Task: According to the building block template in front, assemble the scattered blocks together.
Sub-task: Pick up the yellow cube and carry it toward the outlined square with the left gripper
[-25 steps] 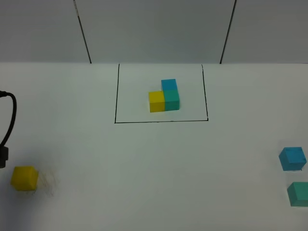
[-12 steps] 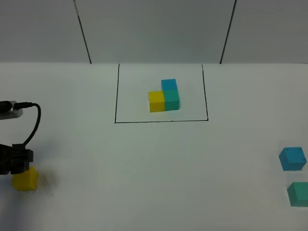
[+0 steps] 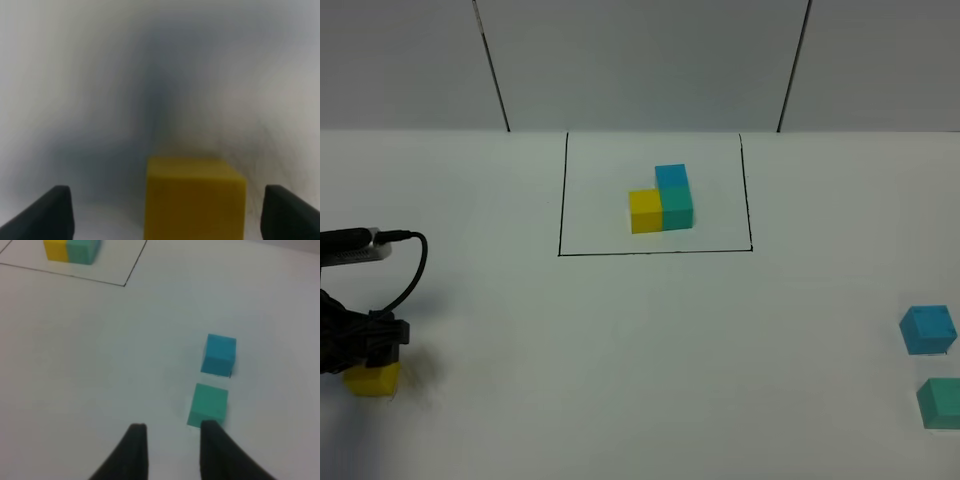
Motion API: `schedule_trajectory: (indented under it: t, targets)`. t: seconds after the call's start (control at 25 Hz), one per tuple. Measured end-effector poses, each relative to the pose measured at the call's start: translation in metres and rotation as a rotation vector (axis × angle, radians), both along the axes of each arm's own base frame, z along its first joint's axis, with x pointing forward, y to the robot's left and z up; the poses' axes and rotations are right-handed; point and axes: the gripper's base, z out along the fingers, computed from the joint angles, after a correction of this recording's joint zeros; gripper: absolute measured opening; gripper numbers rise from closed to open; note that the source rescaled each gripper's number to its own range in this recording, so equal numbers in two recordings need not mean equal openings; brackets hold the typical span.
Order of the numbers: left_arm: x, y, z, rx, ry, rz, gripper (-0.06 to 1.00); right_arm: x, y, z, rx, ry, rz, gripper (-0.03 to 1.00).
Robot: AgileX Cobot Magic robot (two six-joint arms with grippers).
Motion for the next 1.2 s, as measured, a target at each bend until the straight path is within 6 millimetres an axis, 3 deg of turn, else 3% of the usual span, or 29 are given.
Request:
schedule_trajectory:
  t: [0.52, 0.64, 0.72, 0.8, 0.92, 1.08, 1.2]
  targets:
    - [0.002, 0.0, -0.021, -0.002, 0.064, 0.0, 0.75, 0.0, 0.0, 0.0, 0.0, 0.0, 0.0, 0.0]
    - [0.002, 0.0, -0.021, -0.004, 0.065, 0.002, 0.7, 0.0, 0.0, 0.0, 0.0, 0.0, 0.0, 0.0]
    - [0.002, 0.0, -0.021, -0.005, 0.065, 0.004, 0.6, 0.0, 0.0, 0.0, 0.0, 0.0, 0.0, 0.0]
    - [0.002, 0.0, -0.021, -0.005, 0.064, 0.004, 0.43, 0.0, 0.0, 0.0, 0.0, 0.0, 0.0, 0.0]
    - [0.004, 0.0, -0.02, 0.0, 0.049, -0.007, 0.0, 0.0, 0.0, 0.0, 0.0, 0.0, 0.0, 0.0]
    - [0.011, 0.0, -0.016, 0.032, 0.001, -0.092, 0.01, 0.0, 0.0, 0.0, 0.0, 0.0, 0.0, 0.0]
    - [0.024, -0.011, -0.004, 0.08, -0.021, -0.264, 0.01, 0.0, 0.0, 0.0, 0.0, 0.0, 0.0, 0.0]
